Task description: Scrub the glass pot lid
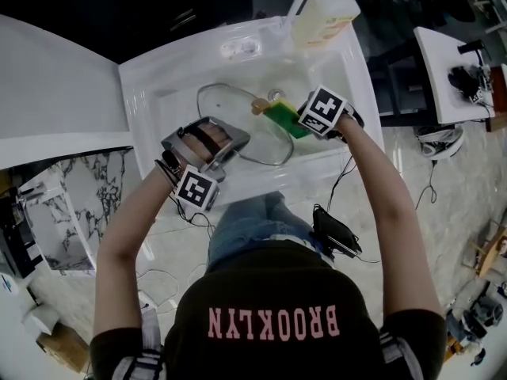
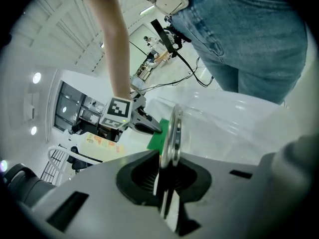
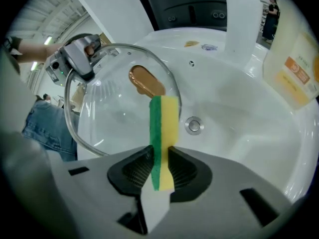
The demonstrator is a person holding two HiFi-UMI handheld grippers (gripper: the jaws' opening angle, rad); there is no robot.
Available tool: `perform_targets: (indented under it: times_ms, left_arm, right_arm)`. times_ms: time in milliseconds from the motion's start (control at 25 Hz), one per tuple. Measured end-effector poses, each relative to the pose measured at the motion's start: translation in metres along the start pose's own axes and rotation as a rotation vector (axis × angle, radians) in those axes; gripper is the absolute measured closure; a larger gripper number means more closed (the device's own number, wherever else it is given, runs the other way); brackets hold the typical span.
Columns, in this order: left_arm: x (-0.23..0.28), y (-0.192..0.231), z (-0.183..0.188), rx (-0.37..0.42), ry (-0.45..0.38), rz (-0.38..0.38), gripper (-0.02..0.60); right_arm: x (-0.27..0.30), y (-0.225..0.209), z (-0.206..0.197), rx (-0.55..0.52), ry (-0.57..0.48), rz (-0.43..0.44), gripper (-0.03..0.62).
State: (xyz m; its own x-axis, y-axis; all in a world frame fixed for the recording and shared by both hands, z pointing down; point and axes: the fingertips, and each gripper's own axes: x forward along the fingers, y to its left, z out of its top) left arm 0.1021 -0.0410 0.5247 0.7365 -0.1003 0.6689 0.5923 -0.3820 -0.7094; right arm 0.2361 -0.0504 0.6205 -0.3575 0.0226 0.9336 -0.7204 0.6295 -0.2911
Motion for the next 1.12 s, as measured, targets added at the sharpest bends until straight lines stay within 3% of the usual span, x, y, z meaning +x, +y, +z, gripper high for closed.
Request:
perform_targets:
  times_ms: [480,600,800,960,1120]
  left_arm:
    - [0.000,-0.001,-0.004,0.036,0.004,0.005,0.563]
    - [0.000,-0.003,-0.006,0.073,0.019,0.014,0.563]
    - [0.000,-0.001,-0.008,0.107,0.048,0.036,0.563]
    - [0.000,0.007,-0.011,0.188,0.115,0.081,0.563]
    - [-0.001,0.012,-0.012,0.211,0.168,0.124,0.565]
  right_arm:
    - [0.035,-0.042,0.025,0.101,-0.040,-0.167,0.514]
    - [0.011,-0.044,0.026,0.111,-0.089,-0.198,0.514]
    - [-0.058,-0.025,0.044,0.096,-0.254,-0.166,0.513]
    - [-0.116,0.011,0.074,-0.017,-0.397,-0.160,0.513]
    - [-0.146,0.050,0.105,-0.109,-0.475,-0.131,0.513]
